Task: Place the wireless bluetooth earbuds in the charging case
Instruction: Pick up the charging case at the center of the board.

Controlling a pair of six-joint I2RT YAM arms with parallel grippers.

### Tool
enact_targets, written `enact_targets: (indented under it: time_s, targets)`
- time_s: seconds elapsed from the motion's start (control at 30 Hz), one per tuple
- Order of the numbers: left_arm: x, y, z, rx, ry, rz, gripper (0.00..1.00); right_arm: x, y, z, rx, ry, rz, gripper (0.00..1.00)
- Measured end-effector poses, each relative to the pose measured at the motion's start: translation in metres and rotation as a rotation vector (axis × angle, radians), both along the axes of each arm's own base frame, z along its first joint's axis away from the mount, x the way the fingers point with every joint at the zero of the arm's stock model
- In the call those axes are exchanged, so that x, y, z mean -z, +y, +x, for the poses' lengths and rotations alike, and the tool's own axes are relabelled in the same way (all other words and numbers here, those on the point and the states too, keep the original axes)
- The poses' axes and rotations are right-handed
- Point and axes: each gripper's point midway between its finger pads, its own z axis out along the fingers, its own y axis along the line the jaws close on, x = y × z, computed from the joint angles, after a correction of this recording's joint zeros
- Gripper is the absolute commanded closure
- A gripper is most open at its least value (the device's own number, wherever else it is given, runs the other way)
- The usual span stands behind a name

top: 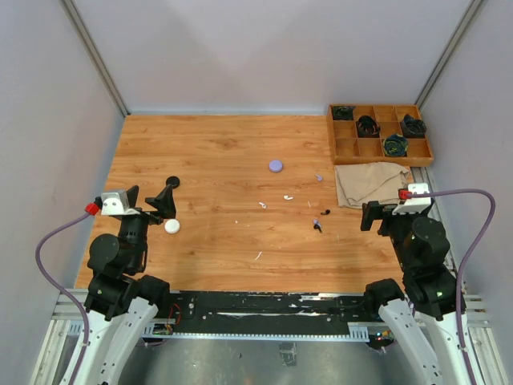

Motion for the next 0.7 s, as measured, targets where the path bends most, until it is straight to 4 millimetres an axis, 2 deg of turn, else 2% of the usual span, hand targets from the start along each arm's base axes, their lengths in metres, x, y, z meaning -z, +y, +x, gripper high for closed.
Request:
enact_targets:
  time_s: [0.3,0.7]
  targets:
    - [0.000,-0.001,0.001,0.003,0.002,0.001,0.01,-0.001,0.003,-0.002,-0.019,-0.016,0.004,0.01]
    - [0.009,-0.013,0.009,0.050,0.047,-0.050,0.01,0.000,0.009,-0.002,-0.055,-0.011,0.006,0.01]
